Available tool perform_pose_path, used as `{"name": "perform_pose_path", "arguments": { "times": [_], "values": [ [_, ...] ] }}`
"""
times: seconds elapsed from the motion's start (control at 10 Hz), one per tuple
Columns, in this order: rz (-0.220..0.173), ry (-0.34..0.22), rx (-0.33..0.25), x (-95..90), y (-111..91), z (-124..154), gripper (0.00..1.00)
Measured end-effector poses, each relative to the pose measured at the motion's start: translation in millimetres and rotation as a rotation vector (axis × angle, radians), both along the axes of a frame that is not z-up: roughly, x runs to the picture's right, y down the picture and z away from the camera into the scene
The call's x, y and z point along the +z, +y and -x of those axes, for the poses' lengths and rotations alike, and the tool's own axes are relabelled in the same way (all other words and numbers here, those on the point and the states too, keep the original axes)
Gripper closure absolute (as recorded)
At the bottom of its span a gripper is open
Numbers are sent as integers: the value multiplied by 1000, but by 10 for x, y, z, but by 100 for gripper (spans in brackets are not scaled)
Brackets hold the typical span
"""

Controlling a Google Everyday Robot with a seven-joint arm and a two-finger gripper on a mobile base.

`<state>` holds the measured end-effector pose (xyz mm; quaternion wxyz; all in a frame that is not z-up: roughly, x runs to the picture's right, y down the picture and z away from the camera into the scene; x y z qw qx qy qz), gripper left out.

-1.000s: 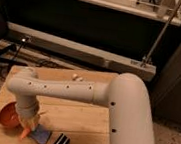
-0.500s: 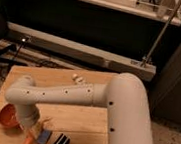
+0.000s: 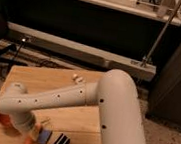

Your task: Place the pepper on the white sponge

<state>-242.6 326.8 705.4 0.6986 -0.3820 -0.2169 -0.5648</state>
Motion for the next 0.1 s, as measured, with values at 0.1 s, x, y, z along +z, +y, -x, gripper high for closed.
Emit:
{"name": "perform_pose_path", "arguments": {
  "times": [0.1],
  "values": [
    [-16,24,4,11,9,-63,100]
  ]
}}
